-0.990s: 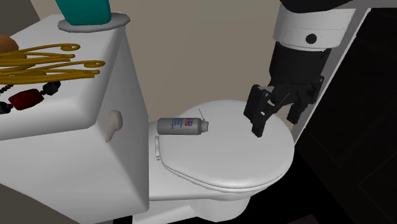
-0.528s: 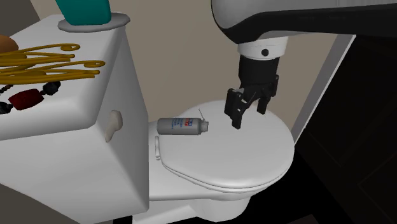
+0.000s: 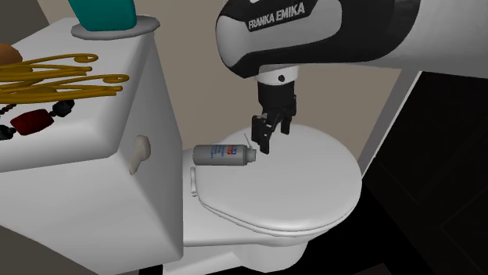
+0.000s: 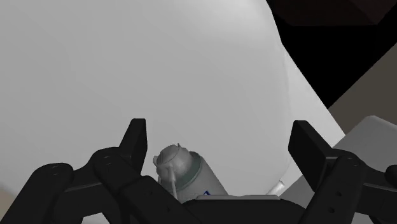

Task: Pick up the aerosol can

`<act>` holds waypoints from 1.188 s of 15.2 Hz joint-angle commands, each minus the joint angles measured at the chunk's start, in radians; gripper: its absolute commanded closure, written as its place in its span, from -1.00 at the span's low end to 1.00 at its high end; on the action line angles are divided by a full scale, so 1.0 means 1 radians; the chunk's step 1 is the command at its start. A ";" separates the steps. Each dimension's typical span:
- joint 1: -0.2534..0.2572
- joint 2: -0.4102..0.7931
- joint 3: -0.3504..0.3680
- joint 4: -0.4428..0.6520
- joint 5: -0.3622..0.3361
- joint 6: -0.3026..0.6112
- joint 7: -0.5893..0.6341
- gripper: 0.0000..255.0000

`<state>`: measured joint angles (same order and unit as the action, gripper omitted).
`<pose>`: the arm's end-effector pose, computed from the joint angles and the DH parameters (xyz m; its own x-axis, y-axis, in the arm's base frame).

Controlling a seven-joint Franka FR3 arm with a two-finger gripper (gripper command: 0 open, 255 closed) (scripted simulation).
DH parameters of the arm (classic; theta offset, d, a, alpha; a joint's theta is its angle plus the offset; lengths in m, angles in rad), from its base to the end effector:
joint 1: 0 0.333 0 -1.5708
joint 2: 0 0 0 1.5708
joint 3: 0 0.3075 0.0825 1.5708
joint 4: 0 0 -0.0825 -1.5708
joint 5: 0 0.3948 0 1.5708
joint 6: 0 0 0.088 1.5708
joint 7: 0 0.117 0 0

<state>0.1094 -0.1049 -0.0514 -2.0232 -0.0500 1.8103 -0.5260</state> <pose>0.5235 0.0252 0.4648 0.8198 0.5610 -0.1144 0.5629 -0.8263 -0.0183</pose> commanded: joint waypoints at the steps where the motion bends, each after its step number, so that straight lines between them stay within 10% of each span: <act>1: 0.009 0.073 0.005 0.053 -0.007 0.019 -0.048 -1.00; 13: 0.071 0.489 0.073 0.389 -0.070 0.089 -0.262 -1.00; 18: 0.071 0.512 0.072 0.354 -0.073 0.146 -0.256 -1.00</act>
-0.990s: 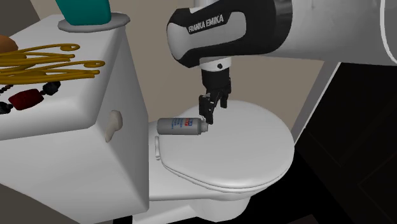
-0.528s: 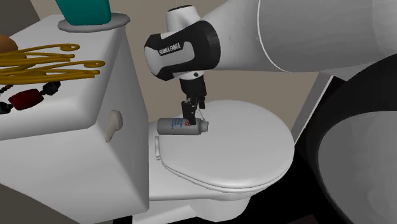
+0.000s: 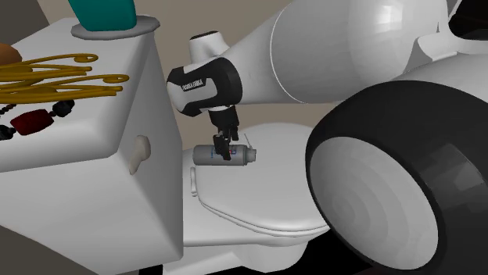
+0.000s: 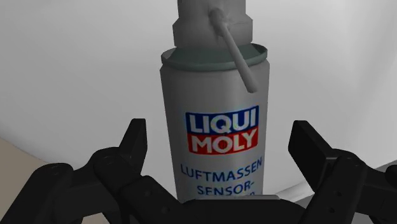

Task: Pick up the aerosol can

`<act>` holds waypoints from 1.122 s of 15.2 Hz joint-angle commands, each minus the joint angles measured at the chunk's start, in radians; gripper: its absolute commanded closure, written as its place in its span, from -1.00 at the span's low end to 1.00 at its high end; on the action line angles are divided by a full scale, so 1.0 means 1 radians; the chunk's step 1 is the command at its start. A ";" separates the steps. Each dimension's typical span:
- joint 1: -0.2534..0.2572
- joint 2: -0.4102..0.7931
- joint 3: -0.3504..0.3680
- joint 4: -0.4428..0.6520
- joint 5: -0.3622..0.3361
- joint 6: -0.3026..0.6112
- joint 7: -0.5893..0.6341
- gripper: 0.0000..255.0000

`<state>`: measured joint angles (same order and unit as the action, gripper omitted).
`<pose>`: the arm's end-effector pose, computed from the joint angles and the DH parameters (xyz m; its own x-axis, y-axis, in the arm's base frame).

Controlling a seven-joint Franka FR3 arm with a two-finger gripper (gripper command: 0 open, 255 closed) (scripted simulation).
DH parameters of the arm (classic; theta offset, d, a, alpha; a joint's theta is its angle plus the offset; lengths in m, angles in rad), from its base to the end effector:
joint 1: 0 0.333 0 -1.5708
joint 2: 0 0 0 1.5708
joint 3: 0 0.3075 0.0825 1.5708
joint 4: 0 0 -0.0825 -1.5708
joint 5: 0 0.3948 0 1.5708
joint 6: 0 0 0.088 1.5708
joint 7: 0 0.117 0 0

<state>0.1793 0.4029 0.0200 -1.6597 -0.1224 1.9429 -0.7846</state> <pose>0.6462 0.1198 0.3436 0.5040 0.8494 -0.1564 0.8587 -0.5122 -0.0151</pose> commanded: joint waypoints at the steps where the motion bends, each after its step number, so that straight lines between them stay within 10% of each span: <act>1: 0.001 0.009 0.000 -0.015 -0.002 0.025 0.004 -1.00; 5: 0.001 0.017 0.000 -0.025 -0.003 0.042 0.006 -1.00; 6: 0.001 0.018 0.000 -0.025 -0.003 0.043 0.006 1.00; 17: 0.001 0.007 0.000 -0.013 -0.001 0.020 0.003 1.00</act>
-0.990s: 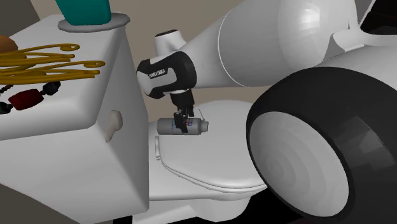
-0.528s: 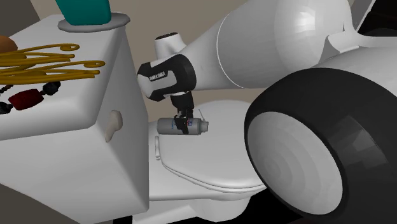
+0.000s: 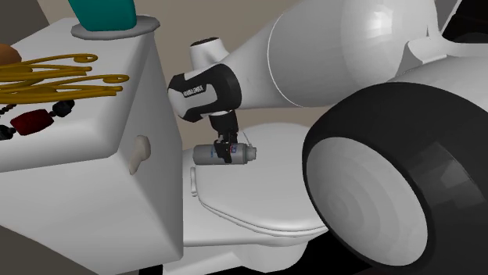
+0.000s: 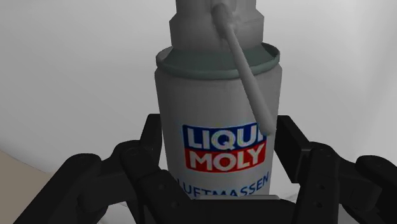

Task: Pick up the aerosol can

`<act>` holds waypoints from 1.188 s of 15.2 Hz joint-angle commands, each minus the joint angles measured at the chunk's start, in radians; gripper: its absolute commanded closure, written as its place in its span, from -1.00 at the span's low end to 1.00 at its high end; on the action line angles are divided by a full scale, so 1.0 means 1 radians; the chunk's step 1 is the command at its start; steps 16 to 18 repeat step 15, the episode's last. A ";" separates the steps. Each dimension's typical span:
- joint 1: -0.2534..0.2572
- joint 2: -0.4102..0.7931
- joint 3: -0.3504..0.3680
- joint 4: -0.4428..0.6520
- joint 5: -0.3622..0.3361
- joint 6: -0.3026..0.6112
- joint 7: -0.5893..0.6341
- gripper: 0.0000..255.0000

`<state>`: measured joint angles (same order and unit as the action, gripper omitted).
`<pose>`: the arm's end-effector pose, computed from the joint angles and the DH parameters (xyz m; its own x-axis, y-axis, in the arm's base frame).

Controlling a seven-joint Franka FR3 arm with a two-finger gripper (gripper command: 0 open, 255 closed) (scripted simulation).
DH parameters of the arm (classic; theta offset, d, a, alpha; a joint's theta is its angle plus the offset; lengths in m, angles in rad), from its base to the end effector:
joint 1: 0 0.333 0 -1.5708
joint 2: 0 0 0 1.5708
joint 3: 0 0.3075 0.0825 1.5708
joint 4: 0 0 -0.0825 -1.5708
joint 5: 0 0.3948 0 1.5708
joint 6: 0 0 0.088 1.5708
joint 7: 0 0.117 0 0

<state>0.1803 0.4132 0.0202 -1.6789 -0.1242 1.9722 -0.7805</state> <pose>0.6450 0.1207 0.3302 0.5030 0.8500 -0.1564 0.8593 -0.5113 -0.0151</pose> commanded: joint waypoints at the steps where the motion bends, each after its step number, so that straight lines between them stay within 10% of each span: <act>1: 0.000 -0.009 0.000 0.012 0.001 -0.021 -0.002 1.00; 18: 0.001 -0.055 0.002 0.110 0.007 -0.164 -0.017 1.00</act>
